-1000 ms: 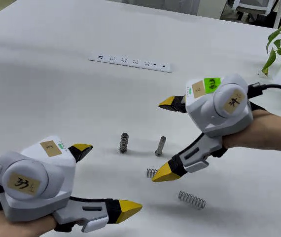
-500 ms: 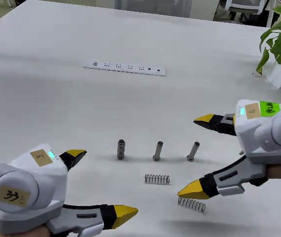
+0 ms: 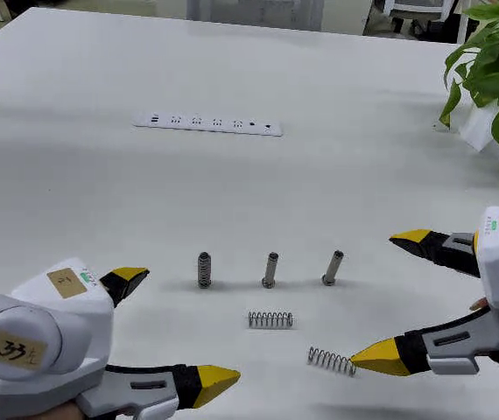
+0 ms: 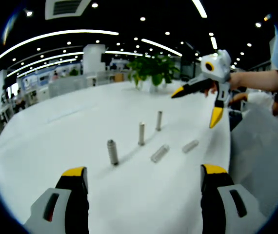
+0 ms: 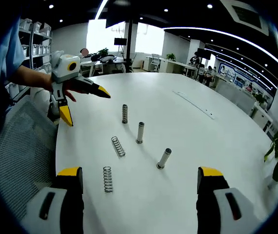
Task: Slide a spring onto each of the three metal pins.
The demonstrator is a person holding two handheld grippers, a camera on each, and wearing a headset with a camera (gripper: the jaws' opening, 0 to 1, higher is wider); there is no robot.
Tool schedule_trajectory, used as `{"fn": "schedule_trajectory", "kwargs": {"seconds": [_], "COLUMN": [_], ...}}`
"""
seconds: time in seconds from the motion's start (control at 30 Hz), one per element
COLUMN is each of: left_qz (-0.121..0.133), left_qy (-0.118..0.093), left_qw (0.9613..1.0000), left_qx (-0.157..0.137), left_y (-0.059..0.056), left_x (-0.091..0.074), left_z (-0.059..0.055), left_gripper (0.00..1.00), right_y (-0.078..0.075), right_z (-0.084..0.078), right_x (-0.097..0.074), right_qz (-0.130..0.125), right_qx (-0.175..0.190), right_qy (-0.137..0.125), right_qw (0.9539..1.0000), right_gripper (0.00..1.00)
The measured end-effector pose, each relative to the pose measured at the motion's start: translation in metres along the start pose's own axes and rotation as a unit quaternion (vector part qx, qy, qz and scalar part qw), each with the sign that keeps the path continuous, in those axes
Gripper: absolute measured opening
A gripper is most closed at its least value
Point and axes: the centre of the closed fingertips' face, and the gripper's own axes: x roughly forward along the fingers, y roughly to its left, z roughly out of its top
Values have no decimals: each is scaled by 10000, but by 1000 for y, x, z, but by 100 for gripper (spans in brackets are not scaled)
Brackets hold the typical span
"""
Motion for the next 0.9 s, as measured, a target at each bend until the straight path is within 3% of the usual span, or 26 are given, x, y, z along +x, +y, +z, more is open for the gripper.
{"fn": "schedule_trajectory", "kwargs": {"seconds": [0.17,0.4,0.67,0.83,0.9], "left_qz": [-32,-38,-354,-607,-752], "left_qy": [26,63,7,256,518], "left_qw": [10000,10000,9993,9968,9943], "left_qx": [47,48,125,451,544], "left_y": [-1,1,-14,-25,-28], "left_x": [1,0,14,27,35], "left_z": [0,-1,-1,-6,-13], "left_gripper": [97,96,90,81,77], "right_y": [-6,0,7,12,15], "right_z": [-10,-22,-24,-32,-36], "right_x": [-5,-11,-16,-21,-23], "right_qz": [-87,-117,-183,-258,-248], "right_qx": [184,319,378,477,496], "right_qy": [-27,6,4,5,33], "right_qw": [9998,9994,9991,9985,9985], "right_gripper": [99,97,96,95,94]}}
